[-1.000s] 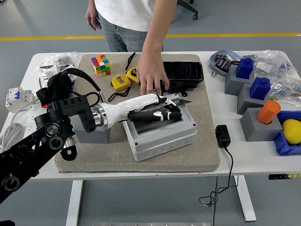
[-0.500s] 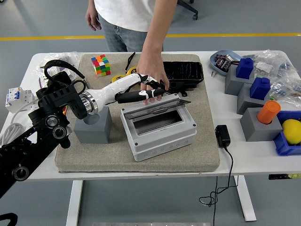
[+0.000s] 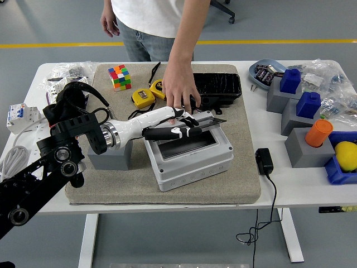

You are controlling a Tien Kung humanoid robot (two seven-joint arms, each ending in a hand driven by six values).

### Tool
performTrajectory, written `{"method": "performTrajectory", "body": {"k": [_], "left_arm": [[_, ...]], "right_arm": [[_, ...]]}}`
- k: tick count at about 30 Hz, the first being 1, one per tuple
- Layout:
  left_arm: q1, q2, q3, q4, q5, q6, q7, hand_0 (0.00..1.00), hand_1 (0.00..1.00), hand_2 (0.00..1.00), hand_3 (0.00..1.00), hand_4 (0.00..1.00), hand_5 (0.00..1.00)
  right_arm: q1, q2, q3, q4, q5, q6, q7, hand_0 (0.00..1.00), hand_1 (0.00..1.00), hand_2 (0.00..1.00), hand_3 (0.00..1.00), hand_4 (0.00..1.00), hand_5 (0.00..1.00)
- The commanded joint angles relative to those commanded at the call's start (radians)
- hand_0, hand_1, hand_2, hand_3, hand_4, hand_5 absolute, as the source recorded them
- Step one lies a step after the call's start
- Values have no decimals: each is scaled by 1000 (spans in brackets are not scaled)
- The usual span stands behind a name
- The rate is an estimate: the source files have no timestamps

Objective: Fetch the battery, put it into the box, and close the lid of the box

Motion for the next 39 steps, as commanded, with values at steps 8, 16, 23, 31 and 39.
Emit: {"method": "performTrajectory", "body": {"k": [8,16,23,31,39], "left_arm": [[8,2,1,2,-5,-2,1,998,918,788,769,998,998],[25,-4,12,8,-14,2,-3,998,917,790,769,998,998],[33,-7,14,9,-22,0,-4,998,917,791,768,998,998],[42,-13,26,26,-53,-11,-2,998,918,792,769,998,998],[45,-15,11,17,-32,39,-49,998,918,793,768,998,998]], "right_arm": [[3,-1,-3,1,1,0,0,835,788,772,811,998,998],[-3,-2,-9,0,3,0,-1,835,788,772,811,998,998],[-7,-2,-8,0,3,0,-1,835,788,772,811,998,998],[-7,-2,-11,1,5,-1,-2,835,788,772,811,998,998],[-6,-2,-6,0,2,0,-2,835,788,772,811,998,998]]}}
